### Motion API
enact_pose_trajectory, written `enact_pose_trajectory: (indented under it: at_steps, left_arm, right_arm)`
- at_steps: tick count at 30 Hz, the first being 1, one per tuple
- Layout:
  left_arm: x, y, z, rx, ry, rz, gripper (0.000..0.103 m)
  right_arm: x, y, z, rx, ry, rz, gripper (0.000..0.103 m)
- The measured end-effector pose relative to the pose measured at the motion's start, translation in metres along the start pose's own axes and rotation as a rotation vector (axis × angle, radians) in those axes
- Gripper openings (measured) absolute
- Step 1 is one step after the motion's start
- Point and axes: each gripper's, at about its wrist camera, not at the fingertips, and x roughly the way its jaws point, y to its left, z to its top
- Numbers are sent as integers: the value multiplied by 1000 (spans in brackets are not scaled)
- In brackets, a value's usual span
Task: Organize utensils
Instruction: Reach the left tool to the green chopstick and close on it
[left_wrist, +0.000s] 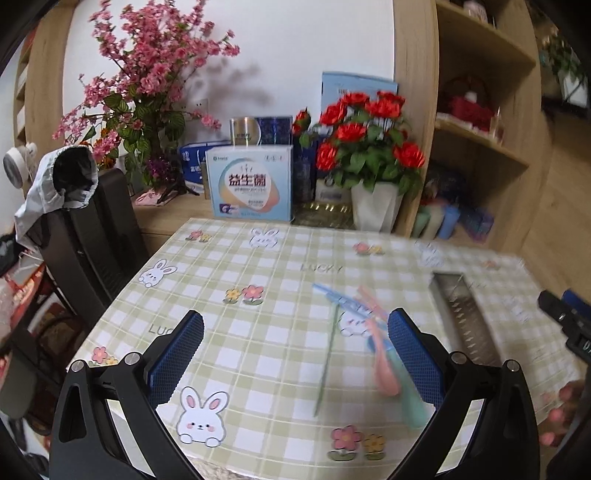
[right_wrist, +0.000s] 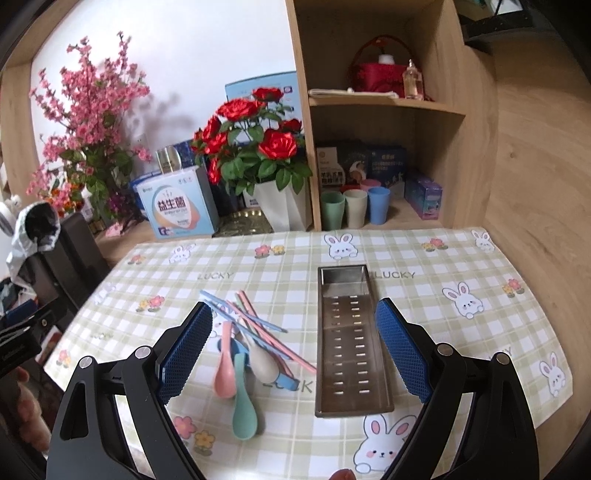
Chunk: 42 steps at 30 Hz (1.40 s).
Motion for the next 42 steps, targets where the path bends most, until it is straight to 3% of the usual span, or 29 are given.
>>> enact_pose_trajectory:
  at_steps: [8, 13, 21, 26, 34, 38, 42]
  left_arm:
    - [51, 10, -19, 26, 97, 17, 97]
    - [77, 19, -33, -24, 138, -49, 95]
    - [123, 7, -50, 2, 217, -184, 72]
    - [154, -10, -47, 108, 231, -196, 62]
    - [222, -28, -40, 105, 371, -305, 43]
    - [251, -34, -41, 110, 433, -304, 28]
    - [260, -40, -43, 153, 450, -289, 28]
  right_arm:
    - [47, 2, -11, -16, 55, 6, 87]
    - [72, -1, -23, 13, 121, 36, 87]
    - [95, -10, -40, 29, 167, 27, 87]
    - [108, -14, -41, 42, 174, 33, 87]
    - [122, -23, -42, 50, 209, 41, 87]
    - [127, -29, -43, 71, 218, 36, 87]
    - [128, -32, -43, 83, 218, 42, 87]
